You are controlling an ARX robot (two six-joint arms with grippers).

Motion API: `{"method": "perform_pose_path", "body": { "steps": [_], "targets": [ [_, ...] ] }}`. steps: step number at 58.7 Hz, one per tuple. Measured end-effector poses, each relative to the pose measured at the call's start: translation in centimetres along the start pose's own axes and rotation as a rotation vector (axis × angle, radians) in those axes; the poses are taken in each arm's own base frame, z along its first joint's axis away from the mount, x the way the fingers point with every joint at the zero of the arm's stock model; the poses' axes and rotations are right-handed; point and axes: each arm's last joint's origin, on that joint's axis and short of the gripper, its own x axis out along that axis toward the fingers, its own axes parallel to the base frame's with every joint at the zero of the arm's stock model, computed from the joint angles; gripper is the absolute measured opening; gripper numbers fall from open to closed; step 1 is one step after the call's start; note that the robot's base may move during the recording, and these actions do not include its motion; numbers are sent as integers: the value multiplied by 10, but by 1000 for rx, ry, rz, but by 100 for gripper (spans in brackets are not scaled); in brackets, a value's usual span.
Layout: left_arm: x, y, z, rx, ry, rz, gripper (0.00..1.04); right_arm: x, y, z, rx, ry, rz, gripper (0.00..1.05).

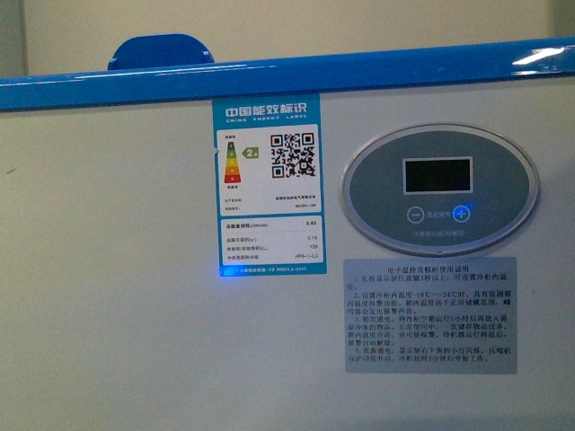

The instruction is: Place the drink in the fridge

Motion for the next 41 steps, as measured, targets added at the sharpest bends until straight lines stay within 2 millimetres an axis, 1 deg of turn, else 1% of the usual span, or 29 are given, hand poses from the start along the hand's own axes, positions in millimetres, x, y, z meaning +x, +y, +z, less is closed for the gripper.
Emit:
{"method": "perform_pose_path", "body": {
  "steps": [9, 22, 41],
  "targets": [
    [0, 0, 0, 0, 0, 0, 97, 0, 1, -1, -8, -7, 3, 39],
    [0, 0, 0, 0, 0, 0, 97, -1, -2, 0, -9, -16, -41, 39],
    [0, 0, 0, 0, 0, 0, 97, -1, -2, -2, -10, -10, -29, 39]
  ]
}}
